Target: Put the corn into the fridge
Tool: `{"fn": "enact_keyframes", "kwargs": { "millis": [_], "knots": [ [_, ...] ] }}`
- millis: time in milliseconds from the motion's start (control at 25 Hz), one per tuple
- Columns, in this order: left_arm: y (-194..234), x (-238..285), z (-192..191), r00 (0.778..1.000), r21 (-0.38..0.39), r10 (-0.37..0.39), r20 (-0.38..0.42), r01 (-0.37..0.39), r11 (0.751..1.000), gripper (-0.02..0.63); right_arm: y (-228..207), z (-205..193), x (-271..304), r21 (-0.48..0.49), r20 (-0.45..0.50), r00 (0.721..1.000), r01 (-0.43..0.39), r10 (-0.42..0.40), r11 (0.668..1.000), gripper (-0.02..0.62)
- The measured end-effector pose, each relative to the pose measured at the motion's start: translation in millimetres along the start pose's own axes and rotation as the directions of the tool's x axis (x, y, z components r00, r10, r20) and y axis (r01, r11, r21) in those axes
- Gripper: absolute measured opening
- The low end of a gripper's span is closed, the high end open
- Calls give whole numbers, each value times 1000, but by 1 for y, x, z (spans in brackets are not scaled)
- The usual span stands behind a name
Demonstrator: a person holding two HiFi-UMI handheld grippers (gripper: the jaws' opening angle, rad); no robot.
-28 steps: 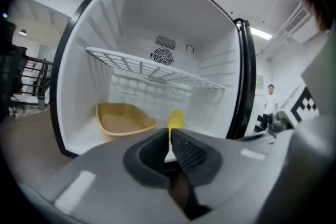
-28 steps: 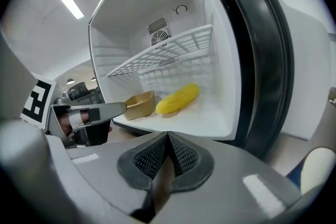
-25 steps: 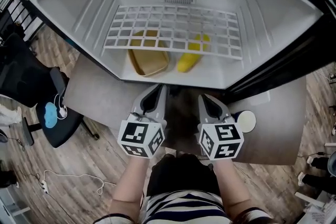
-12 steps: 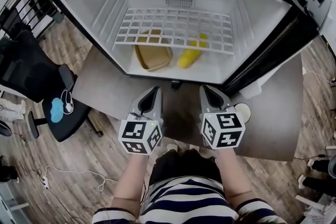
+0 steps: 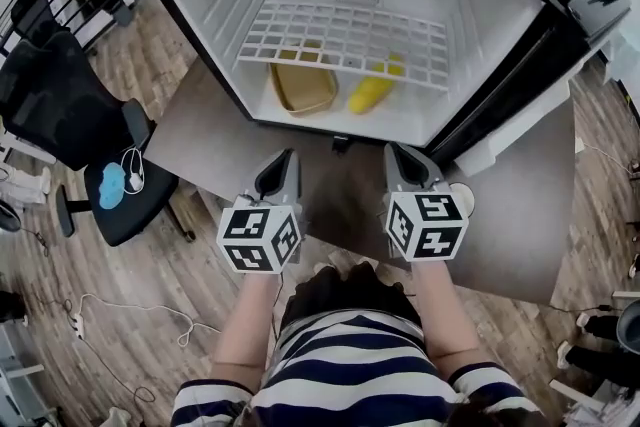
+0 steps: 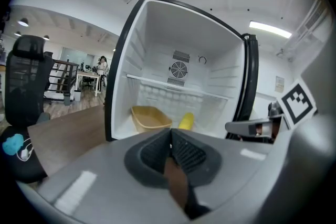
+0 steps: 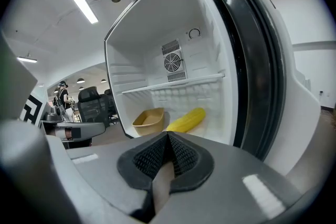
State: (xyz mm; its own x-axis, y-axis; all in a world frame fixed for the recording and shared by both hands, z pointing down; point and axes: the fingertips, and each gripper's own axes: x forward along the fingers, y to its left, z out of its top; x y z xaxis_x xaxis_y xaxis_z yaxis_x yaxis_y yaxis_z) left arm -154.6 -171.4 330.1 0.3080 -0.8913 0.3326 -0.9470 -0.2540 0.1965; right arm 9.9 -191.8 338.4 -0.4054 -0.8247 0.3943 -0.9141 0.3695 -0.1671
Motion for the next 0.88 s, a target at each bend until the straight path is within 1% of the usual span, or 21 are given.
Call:
{"fn": "enact_keyframes", "kwargs": {
  "millis": [200,440,600,880],
  "knots": [
    [3,-8,7,999,8,30,17,-30,1000,0,4,7,-2,-7,14,1000,-9,9,1000,-9],
    [6,-14,12,997,-9,62,37,-62,998,0,7,12,0,-16,21,999,-24,24,1000,-9],
    [5,-16,15,997,-15,63,53,-62,998,0,8,14,0,-18,25,999,-31,32,999,-9],
    [-6,-10,15,998,8,41,49,-42,999,0,5,21,1,-19,44,998,-37,38,999,-9]
  ]
}}
